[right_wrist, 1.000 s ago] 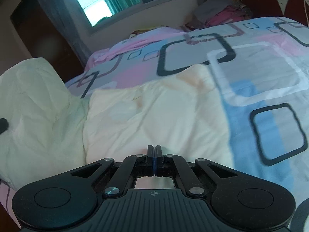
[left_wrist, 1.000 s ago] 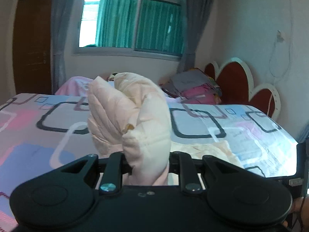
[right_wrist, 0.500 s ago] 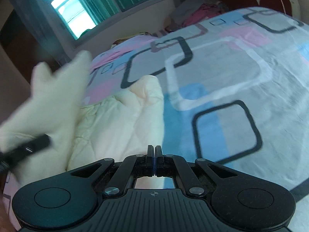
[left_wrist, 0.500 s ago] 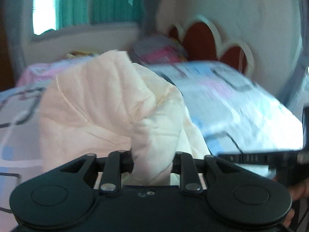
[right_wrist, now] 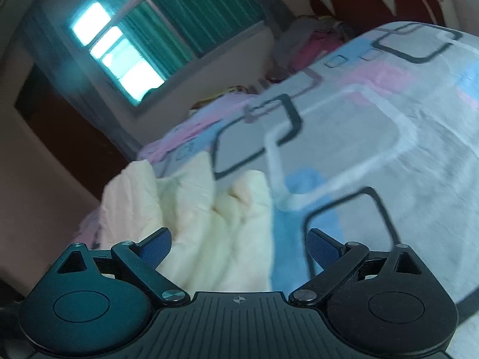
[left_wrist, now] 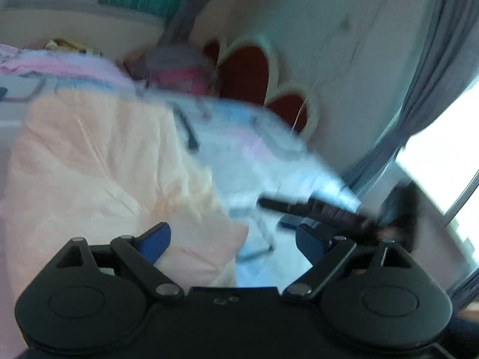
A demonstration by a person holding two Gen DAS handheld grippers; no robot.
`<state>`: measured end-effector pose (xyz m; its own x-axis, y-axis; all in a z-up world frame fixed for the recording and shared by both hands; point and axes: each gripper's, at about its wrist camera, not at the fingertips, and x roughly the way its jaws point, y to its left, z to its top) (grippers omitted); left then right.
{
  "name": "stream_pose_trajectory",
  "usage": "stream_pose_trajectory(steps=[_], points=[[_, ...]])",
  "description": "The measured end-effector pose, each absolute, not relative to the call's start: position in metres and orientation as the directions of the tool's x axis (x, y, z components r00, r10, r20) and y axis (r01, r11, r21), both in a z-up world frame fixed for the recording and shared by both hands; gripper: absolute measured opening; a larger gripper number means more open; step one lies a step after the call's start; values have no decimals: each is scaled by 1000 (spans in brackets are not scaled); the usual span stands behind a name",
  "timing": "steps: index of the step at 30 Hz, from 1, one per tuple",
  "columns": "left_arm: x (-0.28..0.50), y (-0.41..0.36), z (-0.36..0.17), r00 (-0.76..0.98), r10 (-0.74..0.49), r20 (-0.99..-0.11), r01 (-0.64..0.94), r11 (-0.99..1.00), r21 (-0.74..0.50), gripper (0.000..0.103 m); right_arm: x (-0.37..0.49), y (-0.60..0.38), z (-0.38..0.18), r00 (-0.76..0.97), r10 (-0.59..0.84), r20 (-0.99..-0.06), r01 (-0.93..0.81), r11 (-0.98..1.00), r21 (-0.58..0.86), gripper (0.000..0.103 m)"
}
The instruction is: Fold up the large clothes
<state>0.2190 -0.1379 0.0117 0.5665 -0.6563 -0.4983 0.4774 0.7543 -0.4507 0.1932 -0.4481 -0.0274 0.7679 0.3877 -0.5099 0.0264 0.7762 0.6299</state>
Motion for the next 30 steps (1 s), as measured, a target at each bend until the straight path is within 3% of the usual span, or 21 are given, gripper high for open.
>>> stream_pose_trajectory(steps=[2, 4, 6, 11, 14, 15, 20, 21, 27, 30], points=[[220, -107, 20, 655, -600, -459, 431, 796, -425, 87, 202, -441, -23, 760, 421, -495, -5, 765, 644, 97], [234, -72, 16, 732, -489, -475, 321, 862, -392, 60, 214, -432, -17, 751, 446, -486, -26, 756, 654, 97], [250, -39, 3, 753, -424, -503, 216, 881, -420, 55, 225, -422, -7, 751, 463, -470, -63, 759, 648, 97], [271, -4, -22, 760, -373, -532, 128, 889, -440, 55, 257, -384, 18, 718, 490, -494, -174, 814, 555, 97], [283, -6, -29, 752, -379, -539, 138, 890, -434, 55, 284, -369, 16, 672, 535, -512, -209, 800, 562, 75], [286, -6, -31, 746, -386, -542, 143, 888, -436, 55, 292, -364, 15, 660, 546, -515, -222, 798, 561, 73], [299, -5, -35, 730, -423, -537, 167, 872, -460, 55, 296, -379, 18, 694, 457, -556, -128, 839, 530, 74], [300, -4, -37, 727, -434, -533, 177, 867, -465, 55, 295, -387, 14, 684, 448, -575, -94, 836, 540, 80], [310, -9, -49, 691, -472, -548, 195, 851, -488, 55, 305, -399, -21, 624, 539, -566, -7, 728, 685, 88], [315, -11, -53, 677, -481, -557, 200, 849, -489, 55, 316, -390, -29, 605, 563, -563, -31, 723, 690, 94]])
